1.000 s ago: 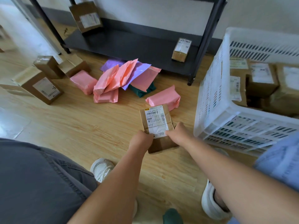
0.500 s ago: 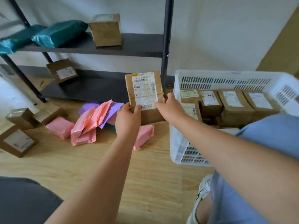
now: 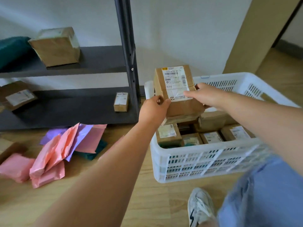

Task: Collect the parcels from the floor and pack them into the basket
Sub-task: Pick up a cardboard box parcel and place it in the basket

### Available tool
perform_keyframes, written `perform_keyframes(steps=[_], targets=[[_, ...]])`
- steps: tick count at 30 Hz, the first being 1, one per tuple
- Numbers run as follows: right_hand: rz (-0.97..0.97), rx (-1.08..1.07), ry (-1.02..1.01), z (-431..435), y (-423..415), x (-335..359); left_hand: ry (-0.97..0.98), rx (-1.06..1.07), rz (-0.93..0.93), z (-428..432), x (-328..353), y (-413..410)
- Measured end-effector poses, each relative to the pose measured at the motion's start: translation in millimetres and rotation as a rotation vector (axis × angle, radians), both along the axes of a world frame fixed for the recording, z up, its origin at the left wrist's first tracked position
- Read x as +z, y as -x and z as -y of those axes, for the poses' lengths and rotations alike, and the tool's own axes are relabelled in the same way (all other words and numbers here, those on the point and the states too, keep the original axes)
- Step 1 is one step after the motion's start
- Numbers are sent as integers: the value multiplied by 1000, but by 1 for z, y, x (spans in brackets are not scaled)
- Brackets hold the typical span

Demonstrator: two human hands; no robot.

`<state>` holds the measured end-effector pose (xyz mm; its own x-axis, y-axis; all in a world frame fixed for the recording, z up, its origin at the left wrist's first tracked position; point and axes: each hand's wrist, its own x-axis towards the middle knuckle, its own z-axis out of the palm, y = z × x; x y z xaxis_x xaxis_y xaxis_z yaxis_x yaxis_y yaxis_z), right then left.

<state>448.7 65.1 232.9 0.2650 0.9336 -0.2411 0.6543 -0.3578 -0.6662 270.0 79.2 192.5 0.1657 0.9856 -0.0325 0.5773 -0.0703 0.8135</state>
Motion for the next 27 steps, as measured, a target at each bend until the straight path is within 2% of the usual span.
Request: perform_keyframes(steps=[9, 13, 23, 27], targets=[[32, -9, 246, 3, -71, -38, 195, -156, -22, -12, -51, -68], [77, 10, 336, 3, -86, -69, 302, -193, -104, -12, -78, -81], [-101, 32, 398, -1, -97, -120, 359, -230, -217, -21, -122, -92], [-124, 16, 413, -6, -101, -132, 344, -270, -332, -30, -126, -98]])
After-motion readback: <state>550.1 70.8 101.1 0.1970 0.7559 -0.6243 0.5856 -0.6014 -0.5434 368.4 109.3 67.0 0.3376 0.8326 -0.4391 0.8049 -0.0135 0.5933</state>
